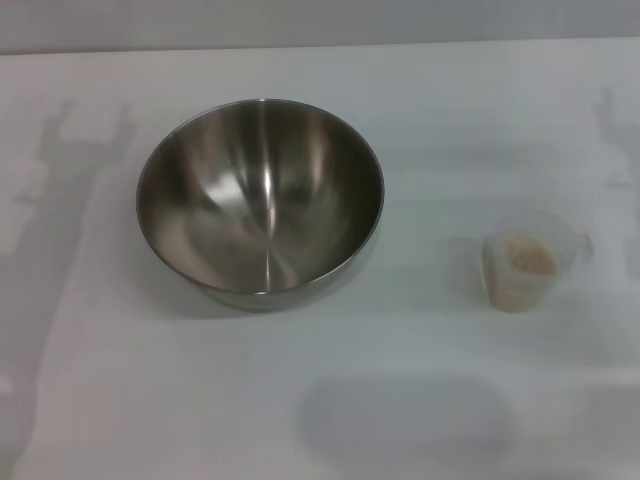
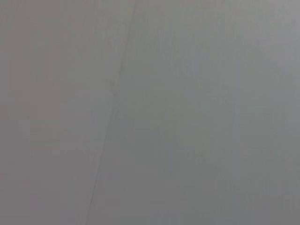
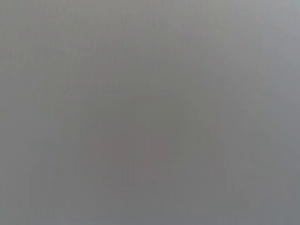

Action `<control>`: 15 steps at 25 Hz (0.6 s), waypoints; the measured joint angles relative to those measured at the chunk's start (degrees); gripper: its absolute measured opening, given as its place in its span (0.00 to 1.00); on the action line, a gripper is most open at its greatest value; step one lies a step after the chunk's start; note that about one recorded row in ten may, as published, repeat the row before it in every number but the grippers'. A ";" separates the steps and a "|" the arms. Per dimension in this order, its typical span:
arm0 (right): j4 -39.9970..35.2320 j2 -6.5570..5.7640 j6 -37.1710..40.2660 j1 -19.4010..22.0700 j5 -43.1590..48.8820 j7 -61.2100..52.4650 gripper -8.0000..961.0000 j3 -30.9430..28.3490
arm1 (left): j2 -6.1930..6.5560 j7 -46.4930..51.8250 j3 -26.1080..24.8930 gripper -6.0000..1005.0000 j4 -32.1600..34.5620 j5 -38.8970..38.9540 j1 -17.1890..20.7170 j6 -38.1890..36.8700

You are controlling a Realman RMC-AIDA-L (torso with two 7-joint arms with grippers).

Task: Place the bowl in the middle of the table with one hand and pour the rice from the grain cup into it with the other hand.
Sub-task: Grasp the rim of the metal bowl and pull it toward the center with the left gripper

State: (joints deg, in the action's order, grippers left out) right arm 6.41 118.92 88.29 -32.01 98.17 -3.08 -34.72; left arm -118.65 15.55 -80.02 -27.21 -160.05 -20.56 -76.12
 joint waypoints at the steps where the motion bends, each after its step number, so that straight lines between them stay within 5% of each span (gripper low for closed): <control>1: 0.00 0.00 0.00 0.00 0.00 0.00 0.73 0.00 | 0.00 0.00 -0.03 0.79 0.04 0.00 0.00 0.02; 15: -0.28 -0.08 -0.28 -0.34 0.00 0.09 0.73 0.00 | 0.00 0.00 -0.32 0.79 0.01 0.00 -0.01 0.16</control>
State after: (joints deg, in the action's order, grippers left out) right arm 6.14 118.84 88.01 -32.35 98.17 -2.98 -34.72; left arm -118.65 15.55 -80.35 -27.21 -160.05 -20.57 -75.96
